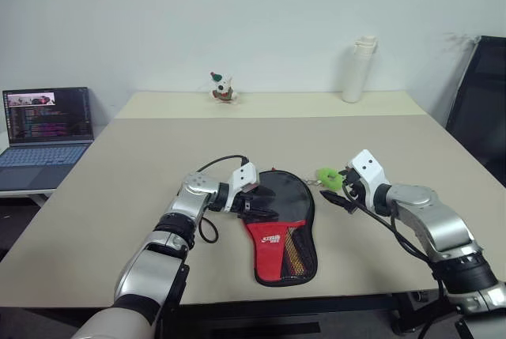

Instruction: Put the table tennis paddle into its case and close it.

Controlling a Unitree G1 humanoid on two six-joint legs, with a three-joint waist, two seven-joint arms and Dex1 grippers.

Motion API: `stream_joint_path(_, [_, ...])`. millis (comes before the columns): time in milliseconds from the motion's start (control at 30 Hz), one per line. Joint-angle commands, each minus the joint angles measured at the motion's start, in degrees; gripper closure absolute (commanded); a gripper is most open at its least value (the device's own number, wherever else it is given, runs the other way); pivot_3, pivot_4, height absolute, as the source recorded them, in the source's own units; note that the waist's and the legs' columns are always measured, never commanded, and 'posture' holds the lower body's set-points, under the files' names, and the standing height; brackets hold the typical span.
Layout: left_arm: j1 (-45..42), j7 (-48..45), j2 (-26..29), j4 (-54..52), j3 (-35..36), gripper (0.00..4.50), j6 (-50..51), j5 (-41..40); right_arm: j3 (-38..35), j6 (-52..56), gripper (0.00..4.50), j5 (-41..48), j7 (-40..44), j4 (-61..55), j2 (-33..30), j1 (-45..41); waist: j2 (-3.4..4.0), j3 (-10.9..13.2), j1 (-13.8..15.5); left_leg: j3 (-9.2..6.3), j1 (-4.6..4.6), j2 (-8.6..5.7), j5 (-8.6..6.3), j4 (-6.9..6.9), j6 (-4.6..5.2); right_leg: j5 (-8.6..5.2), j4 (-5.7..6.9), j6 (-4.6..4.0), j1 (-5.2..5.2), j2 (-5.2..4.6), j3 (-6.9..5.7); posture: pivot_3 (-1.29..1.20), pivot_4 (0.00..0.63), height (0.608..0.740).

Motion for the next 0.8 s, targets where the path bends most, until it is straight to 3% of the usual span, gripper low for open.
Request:
stream_joint_path(33, [-1.2,0.4,-0.7,0.0,0.2,1.37,-0.7,-0.4,2.6,-8.8,0.23,-4.8,0.5,7.6,0.8,-3.4,0.0,0.0,0.0,0.01,-0.03,0.0,0.0,0.0,0.0,0.02,0.0,-0.03,-0.03,-0.01,0.0,0.0,0.15,0.74])
stream_joint_path(333, [-2.3,-0.2,-0.9,-0.7,0.6,1.37,-0.4,-1.0,4.1,-18.9,0.23,-11.6,-2.6,25.5,4.6,-8.2,0.0,0.0,-0.1,0.14,0.08,0.0,0.0,0.02,0.0,0.09,0.09,-0.14,-0.02,-0.04,0.08,0.0,0.15,0.74])
stream_joint_path(367, [-2.6,-0.1,-1.0,-0.6,0.7,1.35,-0.5,-1.0,4.0,-19.1,0.41,-11.8,-3.0,26.6,4.9,-8.5,0.01,0.0,-0.1,0.14,0.11,0.01,0.0,0.02,0.0,0.08,0.11,-0.13,-0.01,-0.04,0.08,0.0,0.15,0.74])
stream_joint_path(500, [-3.9,0.8,-1.2,0.8,0.7,1.33,-1.0,-0.6,3.3,-18.6,1.46,-11.9,-2.9,28.4,5.8,-9.1,0.01,0.0,0.0,0.12,0.16,0.01,0.01,0.03,0.0,0.07,0.14,-0.1,0.05,-0.03,0.07,0.0,0.15,0.74])
stream_joint_path(800, [-5.1,4.6,-3.1,8.4,-0.7,1.33,-1.8,2.7,2.6,-14.8,4.49,-11.9,-1.7,25.3,5.9,-7.7,0.01,0.0,0.0,0.14,0.13,-0.01,0.0,0.03,0.0,0.1,0.09,-0.13,0.05,-0.06,0.07,0.0,0.15,0.74])
